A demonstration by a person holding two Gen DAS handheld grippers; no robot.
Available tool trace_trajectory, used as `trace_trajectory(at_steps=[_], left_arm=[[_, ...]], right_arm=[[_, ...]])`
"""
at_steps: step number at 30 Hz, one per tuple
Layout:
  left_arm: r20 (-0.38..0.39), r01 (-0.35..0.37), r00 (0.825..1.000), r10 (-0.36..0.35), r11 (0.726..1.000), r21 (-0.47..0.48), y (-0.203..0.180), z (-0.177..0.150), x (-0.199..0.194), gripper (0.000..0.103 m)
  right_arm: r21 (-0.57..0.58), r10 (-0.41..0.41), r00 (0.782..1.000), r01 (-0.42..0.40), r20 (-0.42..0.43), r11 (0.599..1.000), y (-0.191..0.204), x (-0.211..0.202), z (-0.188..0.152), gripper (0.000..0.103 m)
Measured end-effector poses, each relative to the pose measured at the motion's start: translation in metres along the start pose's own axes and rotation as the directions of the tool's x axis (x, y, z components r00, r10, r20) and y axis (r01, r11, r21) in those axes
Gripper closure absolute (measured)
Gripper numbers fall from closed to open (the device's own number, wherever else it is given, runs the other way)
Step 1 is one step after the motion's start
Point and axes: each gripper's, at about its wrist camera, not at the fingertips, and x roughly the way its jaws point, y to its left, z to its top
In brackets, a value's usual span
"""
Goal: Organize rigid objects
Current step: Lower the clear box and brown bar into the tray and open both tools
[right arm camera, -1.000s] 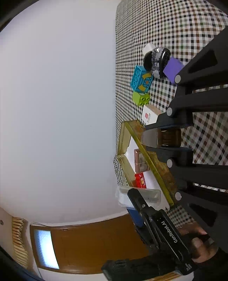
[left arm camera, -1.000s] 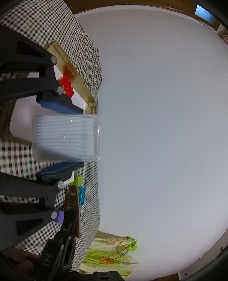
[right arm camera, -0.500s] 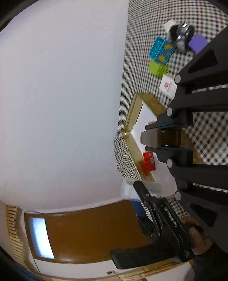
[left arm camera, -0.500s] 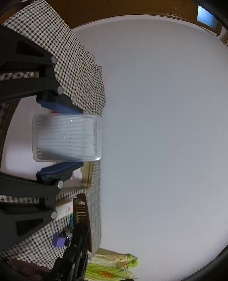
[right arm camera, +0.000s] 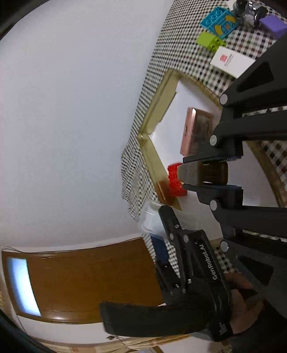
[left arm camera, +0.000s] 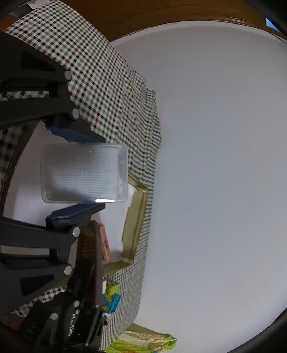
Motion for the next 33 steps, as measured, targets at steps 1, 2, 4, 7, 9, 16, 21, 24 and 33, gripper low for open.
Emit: trace_trajectory(at_steps=[1,2,4,7,9,16,21,24,33], left_arm=[[-0.01,0.0,1.0,0.0,1.0,-0.004,0.002,0.0,0.003,0.052],[-0.018,-0.003,1.0,0.003,1.0,-0.006,0.001,0.005,0.008,0.052],[-0.029,-0.008,1.0,0.008,1.0,-0.006,0.004,0.002,0.008,0.052],[-0.049,-0.011,0.999,0.011,1.0,0.0,0.006,0.001,0.014,0.052],[-0.06,-0.015,0.998,0.015,1.0,0.005,0.003,-0.001,0.018,0.052],[-0.095,-0.019,0.995,0.02,1.0,0.018,0.001,-0.002,0.025,0.05],[-0.053,-0.061,0.997,0.062,0.998,0.017,0.002,-0.003,0.014,0.017],[-0.029,-0.077,0.997,0.078,0.997,0.007,0.002,-0.002,0.007,0.004],[0.006,-0.02,1.0,0.02,1.0,0.0,-0.026,0.006,-0.013,0.001]], right_arm=[[-0.005,0.0,1.0,0.0,-0.01,1.0,0.002,0.004,-0.001,0.086],[-0.009,-0.003,1.0,0.003,-0.018,1.0,0.003,0.007,-0.001,0.086],[-0.012,-0.007,0.999,0.006,-0.034,1.0,0.004,0.013,0.0,0.086],[-0.009,-0.013,0.998,0.012,-0.054,1.0,0.001,0.02,-0.002,0.086],[-0.004,-0.012,0.998,0.012,-0.061,1.0,0.002,0.021,-0.003,0.086],[-0.007,-0.019,0.997,0.018,-0.081,1.0,0.002,0.031,-0.006,0.085],[-0.017,-0.027,0.995,0.026,-0.093,1.0,0.007,0.034,-0.006,0.081],[-0.014,-0.045,0.996,0.044,-0.074,0.999,0.007,0.028,-0.007,0.051],[0.067,-0.097,0.995,0.099,-0.03,0.993,-0.018,-0.016,-0.018,0.037]])
